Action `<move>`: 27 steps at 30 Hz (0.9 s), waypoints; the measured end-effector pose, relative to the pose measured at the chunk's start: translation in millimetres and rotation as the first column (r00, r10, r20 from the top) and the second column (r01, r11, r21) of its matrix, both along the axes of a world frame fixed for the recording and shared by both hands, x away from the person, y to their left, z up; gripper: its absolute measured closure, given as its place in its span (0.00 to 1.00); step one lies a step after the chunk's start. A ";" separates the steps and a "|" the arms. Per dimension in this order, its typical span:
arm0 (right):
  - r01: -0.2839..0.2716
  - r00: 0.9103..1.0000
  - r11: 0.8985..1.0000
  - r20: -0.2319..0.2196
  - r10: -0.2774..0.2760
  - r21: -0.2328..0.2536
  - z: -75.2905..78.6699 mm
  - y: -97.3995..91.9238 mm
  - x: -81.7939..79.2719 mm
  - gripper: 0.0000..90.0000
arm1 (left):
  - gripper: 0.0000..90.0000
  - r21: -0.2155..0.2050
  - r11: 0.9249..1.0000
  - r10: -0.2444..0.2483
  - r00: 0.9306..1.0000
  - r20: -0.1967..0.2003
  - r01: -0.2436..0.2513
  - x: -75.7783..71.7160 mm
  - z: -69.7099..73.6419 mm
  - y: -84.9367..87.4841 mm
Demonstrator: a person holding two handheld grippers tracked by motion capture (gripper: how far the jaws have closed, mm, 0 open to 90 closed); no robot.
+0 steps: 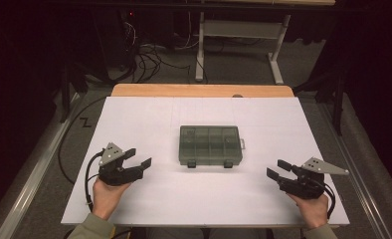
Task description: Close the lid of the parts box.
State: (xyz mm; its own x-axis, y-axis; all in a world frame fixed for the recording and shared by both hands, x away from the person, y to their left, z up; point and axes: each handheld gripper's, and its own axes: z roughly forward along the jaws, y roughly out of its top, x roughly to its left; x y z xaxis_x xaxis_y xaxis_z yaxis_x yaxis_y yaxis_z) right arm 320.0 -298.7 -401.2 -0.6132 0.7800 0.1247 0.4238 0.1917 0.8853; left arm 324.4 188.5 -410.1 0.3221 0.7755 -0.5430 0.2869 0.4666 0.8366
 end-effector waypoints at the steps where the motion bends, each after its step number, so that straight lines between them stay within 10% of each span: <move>1: 0.004 1.000 1.000 -0.001 -0.004 -0.001 -1.0 -0.7 -0.9 0.46 | 0.34 0.001 1.000 0.001 1.000 0.001 -0.001 -0.6 -1.3 0.6; 27: 0.053 0.999 0.998 0.014 -0.052 -0.047 -26.2 -14.0 -12.0 0.41 | 0.33 -0.024 0.995 0.101 0.995 -0.004 -0.101 -5.1 -22.8 19.4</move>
